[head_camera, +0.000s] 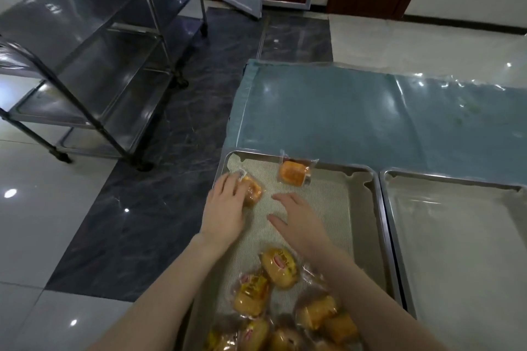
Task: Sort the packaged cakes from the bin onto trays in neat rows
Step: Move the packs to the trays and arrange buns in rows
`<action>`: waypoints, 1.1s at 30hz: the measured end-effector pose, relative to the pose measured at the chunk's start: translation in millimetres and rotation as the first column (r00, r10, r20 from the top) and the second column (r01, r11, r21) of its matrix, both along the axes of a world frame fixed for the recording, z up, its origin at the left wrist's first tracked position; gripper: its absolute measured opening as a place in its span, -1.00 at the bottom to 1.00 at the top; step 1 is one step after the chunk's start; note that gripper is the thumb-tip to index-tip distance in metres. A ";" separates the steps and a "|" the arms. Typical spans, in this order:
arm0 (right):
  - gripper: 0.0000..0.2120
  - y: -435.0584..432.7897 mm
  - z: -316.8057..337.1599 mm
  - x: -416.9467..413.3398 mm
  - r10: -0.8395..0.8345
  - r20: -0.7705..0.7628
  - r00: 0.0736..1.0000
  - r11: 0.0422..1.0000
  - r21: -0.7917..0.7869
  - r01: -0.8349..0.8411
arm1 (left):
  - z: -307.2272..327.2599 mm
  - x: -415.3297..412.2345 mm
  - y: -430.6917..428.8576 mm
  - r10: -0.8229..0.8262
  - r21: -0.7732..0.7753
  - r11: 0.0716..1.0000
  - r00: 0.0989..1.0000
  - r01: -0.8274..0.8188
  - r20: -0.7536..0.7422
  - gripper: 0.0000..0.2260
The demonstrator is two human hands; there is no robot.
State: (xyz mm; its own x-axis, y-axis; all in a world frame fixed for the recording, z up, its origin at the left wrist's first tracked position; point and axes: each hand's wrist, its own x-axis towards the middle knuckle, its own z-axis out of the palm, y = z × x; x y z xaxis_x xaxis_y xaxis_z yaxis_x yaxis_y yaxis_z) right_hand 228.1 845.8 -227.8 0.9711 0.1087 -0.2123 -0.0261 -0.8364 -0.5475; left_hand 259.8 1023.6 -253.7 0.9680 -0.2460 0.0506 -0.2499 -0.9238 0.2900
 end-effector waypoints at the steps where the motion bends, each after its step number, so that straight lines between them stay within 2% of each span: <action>1: -0.49 7.1 -2.4 8.5 0.015 0.008 1.000 1.000 0.013 -0.015 | -2.0 10.2 -0.2 -0.036 0.051 0.998 0.999 0.036 0.003 -0.47; 3: -0.40 18.8 -10.8 21.6 0.054 0.014 0.998 0.998 0.010 -0.054 | -5.3 25.9 1.9 -0.107 0.146 0.984 0.994 0.103 0.018 -0.48; 5: -0.31 25.3 -21.0 29.0 0.070 0.008 0.998 0.998 -0.008 -0.070 | -7.4 37.8 5.6 -0.144 0.148 0.978 0.989 0.146 -0.018 -0.55; 8: -0.28 29.0 -34.1 34.2 0.045 0.021 0.999 0.998 0.033 -0.045 | -4.0 51.0 13.8 -0.185 0.030 0.982 0.982 0.186 -0.037 -0.62; 10: -0.38 28.3 -36.6 36.7 -0.081 0.042 0.996 0.987 0.145 0.074 | 2.5 53.4 17.4 -0.180 -0.111 0.979 0.982 0.173 -0.057 -0.64; 11: -0.46 26.9 -35.7 38.3 -0.176 0.035 0.984 0.960 0.227 0.164 | 6.2 52.3 17.4 -0.157 -0.192 0.972 0.983 0.137 -0.093 -0.64; 13: -0.57 24.2 -32.8 41.4 -0.349 -0.055 0.935 0.840 0.423 0.339 | 12.6 47.9 12.9 -0.077 -0.309 0.951 0.982 0.021 -0.170 -0.64; 15: -0.62 23.3 -32.2 44.0 -0.430 -0.159 0.889 0.734 0.512 0.447 | 13.1 44.3 4.7 0.031 -0.395 0.912 0.978 -0.112 -0.205 -0.64; 18: -0.69 24.4 -39.8 47.4 -0.477 -0.166 0.863 0.758 0.419 0.499 | 3.8 37.4 -5.3 0.179 -0.514 0.800 0.940 -0.310 -0.289 -0.68; 21: -0.66 25.4 -48.0 49.7 -0.506 -0.151 0.849 0.782 0.334 0.526 | -11.1 27.9 -8.9 0.250 -0.535 0.762 0.928 -0.365 -0.277 -0.73; 24: -0.59 24.6 -51.2 46.5 -0.487 -0.145 0.861 0.800 0.322 0.507 | -23.1 20.7 -10.8 0.248 -0.505 0.793 0.938 -0.341 -0.243 -0.68; 27: -0.60 25.0 -51.8 43.0 -0.454 -0.118 0.883 0.818 0.338 0.466 | -25.0 20.2 -12.7 0.246 -0.470 0.826 0.949 -0.312 -0.197 -0.61; 30: -0.66 23.1 -51.8 44.5 -0.482 -0.050 0.875 0.809 0.357 0.467 | -20.3 16.8 -12.6 0.237 -0.459 0.822 0.936 -0.337 -0.261 -0.51; 33: -0.68 19.6 -48.1 48.6 -0.418 -0.019 0.908 0.858 0.322 0.401 | -14.5 4.5 -13.6 0.146 -0.400 0.876 0.938 -0.271 -0.315 -0.60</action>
